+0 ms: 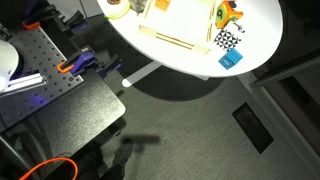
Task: Take the pink block off of the tray
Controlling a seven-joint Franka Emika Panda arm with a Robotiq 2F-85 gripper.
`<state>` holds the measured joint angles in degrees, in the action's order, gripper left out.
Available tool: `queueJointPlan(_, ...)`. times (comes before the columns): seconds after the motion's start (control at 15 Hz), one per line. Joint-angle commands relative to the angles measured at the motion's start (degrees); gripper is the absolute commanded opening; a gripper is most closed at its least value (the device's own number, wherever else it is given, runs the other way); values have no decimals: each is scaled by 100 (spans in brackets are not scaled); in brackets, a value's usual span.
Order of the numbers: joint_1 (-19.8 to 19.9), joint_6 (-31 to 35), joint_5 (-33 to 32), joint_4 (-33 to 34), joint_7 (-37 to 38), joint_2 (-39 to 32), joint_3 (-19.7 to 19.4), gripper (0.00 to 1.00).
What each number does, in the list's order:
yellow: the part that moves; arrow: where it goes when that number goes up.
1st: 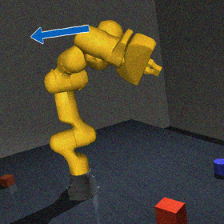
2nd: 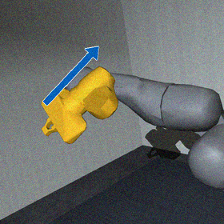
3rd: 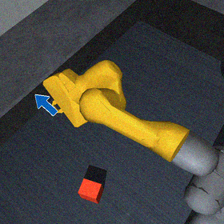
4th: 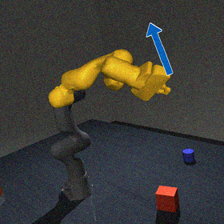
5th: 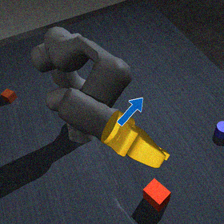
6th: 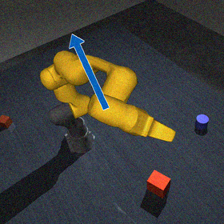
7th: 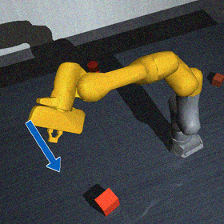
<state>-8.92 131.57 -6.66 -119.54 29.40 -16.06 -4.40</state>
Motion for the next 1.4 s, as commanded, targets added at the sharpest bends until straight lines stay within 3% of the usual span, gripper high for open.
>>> queueJointPlan(0.0, 160, -120, 178, -277, -424, 262, 189, 31)
queueJointPlan(0.67, 303, -627, 131, -865, -908, 689, 259, 31)
queueJointPlan(1.33, 459, -660, 150, -980, -965, 528, 225, 31)
